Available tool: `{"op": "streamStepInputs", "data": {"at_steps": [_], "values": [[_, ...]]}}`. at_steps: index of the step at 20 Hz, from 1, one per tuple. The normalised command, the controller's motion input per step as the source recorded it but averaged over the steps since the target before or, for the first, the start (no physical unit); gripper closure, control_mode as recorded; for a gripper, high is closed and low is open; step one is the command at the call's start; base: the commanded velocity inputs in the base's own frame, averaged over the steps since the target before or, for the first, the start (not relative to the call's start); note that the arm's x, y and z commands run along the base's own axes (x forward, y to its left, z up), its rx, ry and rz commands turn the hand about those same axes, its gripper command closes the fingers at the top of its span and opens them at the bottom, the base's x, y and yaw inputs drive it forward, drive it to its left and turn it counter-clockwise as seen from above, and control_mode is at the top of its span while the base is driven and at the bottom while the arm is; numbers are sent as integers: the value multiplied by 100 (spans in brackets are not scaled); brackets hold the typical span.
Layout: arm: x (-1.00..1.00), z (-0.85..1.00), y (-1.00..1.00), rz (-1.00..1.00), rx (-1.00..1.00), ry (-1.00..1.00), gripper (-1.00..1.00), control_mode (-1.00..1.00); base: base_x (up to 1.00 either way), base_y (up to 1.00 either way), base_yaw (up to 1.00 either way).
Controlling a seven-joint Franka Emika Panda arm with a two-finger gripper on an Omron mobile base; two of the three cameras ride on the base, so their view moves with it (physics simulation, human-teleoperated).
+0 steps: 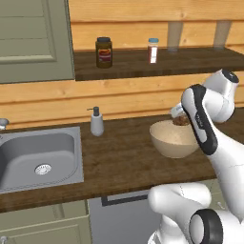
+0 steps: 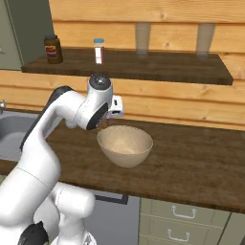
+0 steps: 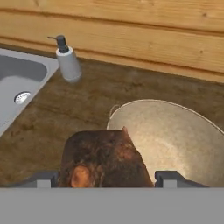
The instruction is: Open the cabinet, pick up the bread from the cabinet and place it in the basket. Then move the basket to the dining counter.
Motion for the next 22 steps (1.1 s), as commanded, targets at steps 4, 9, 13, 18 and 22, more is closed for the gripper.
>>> {"op": "streamStepInputs", "data": {"at_steps": [4, 9, 13, 18, 22], "values": [[9, -77, -6, -26, 0, 4, 100, -100, 0, 0, 0], [3, -85, -40, -26, 0, -3, 100, -100, 0, 0, 0], [54, -23, -37, -25, 0, -2, 100, -100, 0, 0, 0], [70, 0, -25, -19, 3, 14, 100, -100, 0, 0, 0], [11, -20, -4, -13, 11, 5, 100, -100, 0, 0, 0]]}}
